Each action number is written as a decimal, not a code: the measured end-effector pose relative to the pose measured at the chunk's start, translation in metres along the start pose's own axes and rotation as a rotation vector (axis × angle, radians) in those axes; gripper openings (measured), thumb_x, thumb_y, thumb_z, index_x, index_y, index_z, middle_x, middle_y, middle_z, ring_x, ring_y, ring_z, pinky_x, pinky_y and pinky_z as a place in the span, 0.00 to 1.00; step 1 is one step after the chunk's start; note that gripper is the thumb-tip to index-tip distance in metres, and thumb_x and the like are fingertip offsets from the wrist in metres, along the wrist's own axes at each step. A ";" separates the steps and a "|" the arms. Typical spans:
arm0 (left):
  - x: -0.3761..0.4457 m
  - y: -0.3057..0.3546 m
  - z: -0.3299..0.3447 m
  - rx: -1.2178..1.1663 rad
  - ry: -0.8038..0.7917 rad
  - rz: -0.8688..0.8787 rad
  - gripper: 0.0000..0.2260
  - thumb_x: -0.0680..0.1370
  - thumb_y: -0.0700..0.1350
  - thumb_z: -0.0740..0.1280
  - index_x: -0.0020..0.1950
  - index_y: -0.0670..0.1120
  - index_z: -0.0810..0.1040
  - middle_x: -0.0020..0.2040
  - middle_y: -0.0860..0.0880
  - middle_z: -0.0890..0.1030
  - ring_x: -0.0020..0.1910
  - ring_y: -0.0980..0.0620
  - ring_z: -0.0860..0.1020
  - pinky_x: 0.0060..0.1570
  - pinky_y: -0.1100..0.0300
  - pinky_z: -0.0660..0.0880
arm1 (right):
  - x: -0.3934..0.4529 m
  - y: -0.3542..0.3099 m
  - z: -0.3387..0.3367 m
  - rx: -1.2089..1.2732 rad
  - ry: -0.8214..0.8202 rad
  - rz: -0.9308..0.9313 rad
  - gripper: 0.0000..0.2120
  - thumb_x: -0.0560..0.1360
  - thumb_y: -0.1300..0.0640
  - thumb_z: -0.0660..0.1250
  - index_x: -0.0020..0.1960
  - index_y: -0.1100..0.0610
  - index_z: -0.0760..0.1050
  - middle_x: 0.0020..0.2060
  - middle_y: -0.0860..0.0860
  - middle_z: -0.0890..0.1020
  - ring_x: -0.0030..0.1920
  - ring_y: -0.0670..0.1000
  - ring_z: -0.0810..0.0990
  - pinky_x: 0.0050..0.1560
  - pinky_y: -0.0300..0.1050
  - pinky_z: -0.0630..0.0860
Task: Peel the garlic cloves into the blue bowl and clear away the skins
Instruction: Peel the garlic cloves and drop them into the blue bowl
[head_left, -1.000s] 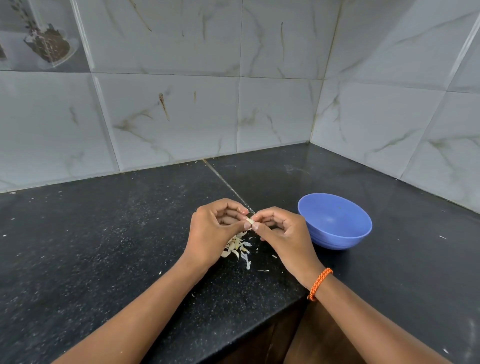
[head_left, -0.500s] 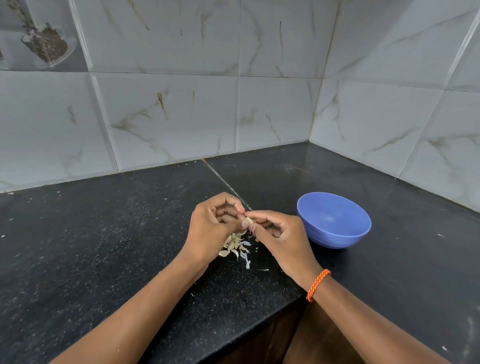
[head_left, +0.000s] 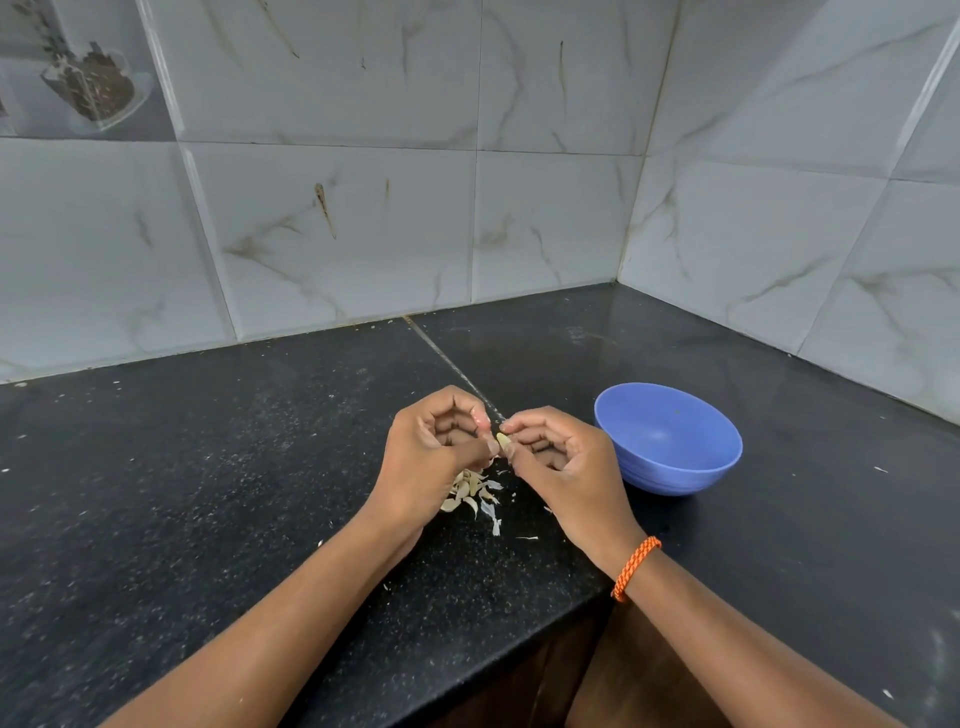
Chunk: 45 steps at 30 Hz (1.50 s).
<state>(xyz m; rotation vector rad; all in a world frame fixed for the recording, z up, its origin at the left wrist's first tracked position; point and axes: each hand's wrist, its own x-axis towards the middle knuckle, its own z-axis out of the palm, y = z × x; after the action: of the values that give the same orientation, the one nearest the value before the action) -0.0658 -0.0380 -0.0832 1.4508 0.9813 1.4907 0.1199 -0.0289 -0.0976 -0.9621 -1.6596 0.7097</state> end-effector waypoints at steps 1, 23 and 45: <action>0.000 0.000 0.000 0.001 0.000 0.001 0.09 0.74 0.26 0.76 0.50 0.36 0.81 0.45 0.33 0.83 0.41 0.44 0.82 0.43 0.54 0.81 | 0.000 0.000 0.000 0.003 0.002 0.000 0.10 0.78 0.62 0.76 0.58 0.53 0.85 0.48 0.45 0.88 0.51 0.50 0.87 0.53 0.47 0.86; 0.000 -0.015 -0.005 0.819 0.004 0.115 0.08 0.82 0.46 0.73 0.53 0.60 0.88 0.45 0.63 0.85 0.52 0.60 0.74 0.48 0.58 0.74 | 0.008 -0.009 -0.011 -0.705 -0.209 -0.055 0.08 0.82 0.59 0.70 0.54 0.50 0.87 0.46 0.45 0.85 0.45 0.44 0.80 0.47 0.39 0.76; 0.004 -0.024 -0.017 0.869 0.029 -0.050 0.06 0.82 0.47 0.74 0.51 0.60 0.87 0.48 0.61 0.81 0.54 0.57 0.72 0.46 0.56 0.74 | 0.027 -0.020 0.022 -0.935 -0.428 -0.039 0.08 0.85 0.51 0.64 0.55 0.53 0.80 0.52 0.47 0.74 0.51 0.50 0.78 0.44 0.50 0.79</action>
<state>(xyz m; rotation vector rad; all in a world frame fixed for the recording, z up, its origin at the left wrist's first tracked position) -0.0819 -0.0254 -0.1048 1.9567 1.7995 1.0734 0.0899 -0.0153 -0.0743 -1.4721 -2.4569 0.0594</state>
